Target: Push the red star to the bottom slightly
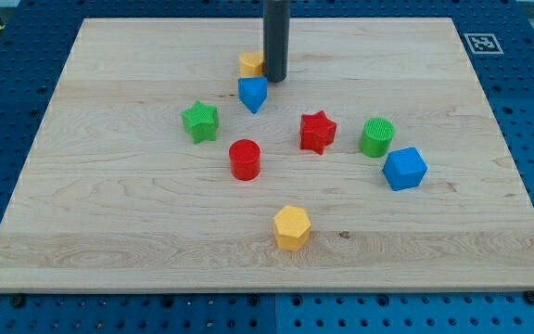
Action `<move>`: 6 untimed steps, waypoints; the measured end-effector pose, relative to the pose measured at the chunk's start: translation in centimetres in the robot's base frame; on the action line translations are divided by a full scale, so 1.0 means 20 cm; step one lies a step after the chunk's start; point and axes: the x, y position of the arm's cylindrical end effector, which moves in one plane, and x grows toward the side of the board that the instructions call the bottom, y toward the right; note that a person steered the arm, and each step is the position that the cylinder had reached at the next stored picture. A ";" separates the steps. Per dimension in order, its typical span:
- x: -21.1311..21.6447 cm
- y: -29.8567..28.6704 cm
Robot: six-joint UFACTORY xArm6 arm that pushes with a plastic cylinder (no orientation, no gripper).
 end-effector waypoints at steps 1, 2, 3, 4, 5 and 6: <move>-0.01 0.04; -0.01 0.31; 0.19 0.36; 0.48 0.25; 0.58 0.00; 0.55 -0.17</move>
